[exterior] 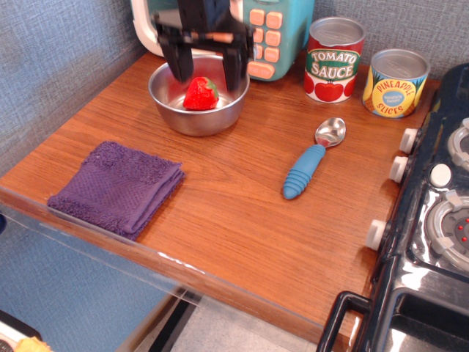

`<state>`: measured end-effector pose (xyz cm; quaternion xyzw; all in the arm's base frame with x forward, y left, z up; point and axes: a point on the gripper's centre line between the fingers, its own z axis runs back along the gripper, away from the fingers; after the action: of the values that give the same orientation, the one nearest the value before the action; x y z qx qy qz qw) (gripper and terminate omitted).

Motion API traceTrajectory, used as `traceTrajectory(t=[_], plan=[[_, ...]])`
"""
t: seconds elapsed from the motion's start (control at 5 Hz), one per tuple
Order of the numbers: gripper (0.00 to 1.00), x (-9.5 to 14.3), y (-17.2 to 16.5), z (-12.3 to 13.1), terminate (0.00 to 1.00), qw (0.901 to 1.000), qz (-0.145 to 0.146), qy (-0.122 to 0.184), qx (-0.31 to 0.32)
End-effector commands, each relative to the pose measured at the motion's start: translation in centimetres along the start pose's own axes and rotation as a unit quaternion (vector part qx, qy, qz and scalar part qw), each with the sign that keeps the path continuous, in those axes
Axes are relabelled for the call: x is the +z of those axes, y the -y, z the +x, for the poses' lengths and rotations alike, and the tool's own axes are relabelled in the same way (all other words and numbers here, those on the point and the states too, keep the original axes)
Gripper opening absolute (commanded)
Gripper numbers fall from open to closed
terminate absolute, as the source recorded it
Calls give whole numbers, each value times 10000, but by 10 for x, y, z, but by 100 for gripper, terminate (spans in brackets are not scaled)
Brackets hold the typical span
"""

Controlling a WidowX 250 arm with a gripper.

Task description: Place the strawberry on the purple rag.

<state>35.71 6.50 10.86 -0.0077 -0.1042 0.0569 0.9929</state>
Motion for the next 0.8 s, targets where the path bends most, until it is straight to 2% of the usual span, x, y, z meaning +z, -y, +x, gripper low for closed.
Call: traceTrajectory(t=[0.0, 0.2, 0.6], plan=[[100, -1, -29, 60, 0, 9986, 267, 234, 396], [100, -28, -36, 64, 0, 9982, 311, -133, 495], [100, -63, -41, 67, 0, 9962, 480, -498, 534]])
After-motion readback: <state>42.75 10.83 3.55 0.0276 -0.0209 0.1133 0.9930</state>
